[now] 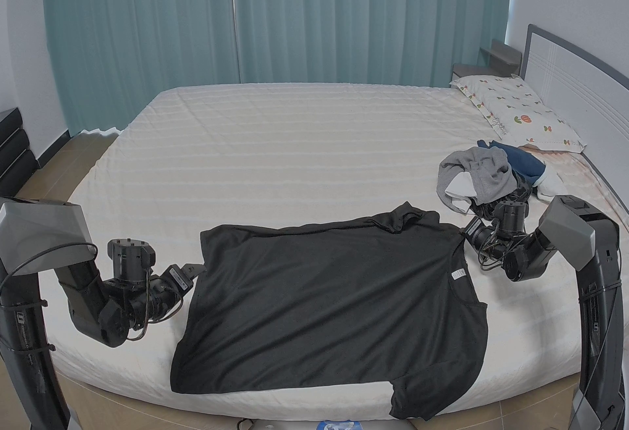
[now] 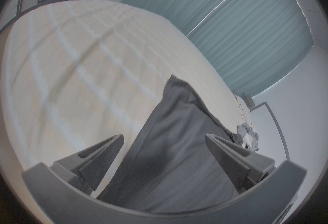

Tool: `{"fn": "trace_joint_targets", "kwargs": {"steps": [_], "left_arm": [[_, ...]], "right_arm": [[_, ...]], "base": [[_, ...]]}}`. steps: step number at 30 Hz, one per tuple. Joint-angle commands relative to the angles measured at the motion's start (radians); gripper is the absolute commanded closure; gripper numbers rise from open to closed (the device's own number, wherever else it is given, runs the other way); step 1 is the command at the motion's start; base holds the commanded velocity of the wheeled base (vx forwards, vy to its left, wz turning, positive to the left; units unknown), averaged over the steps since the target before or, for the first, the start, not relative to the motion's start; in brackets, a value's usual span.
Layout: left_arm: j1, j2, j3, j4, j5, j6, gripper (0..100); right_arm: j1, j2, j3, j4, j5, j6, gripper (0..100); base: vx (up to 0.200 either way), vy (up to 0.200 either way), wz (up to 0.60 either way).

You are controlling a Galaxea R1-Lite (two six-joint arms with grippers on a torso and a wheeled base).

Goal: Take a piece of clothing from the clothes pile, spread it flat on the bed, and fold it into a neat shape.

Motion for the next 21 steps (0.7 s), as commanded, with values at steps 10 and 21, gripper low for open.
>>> {"fn": "trace_joint_targets", "kwargs": {"steps": [10, 21], "left_arm": [[0.006, 0.195, -0.454, 0.165, 0.043, 0.014, 0], [0.012, 0.355, -0.77, 0.286, 0.06, 0.01, 0]], "right_arm": [[0.007, 0.002, 0.032, -0.034, 0.002, 0.006, 0], [0.019, -0.003, 0.084, -0.066, 0.001, 0.004, 0]], "base": [[0.0, 0.0, 0.0], [0.0, 0.0, 0.0]]}}
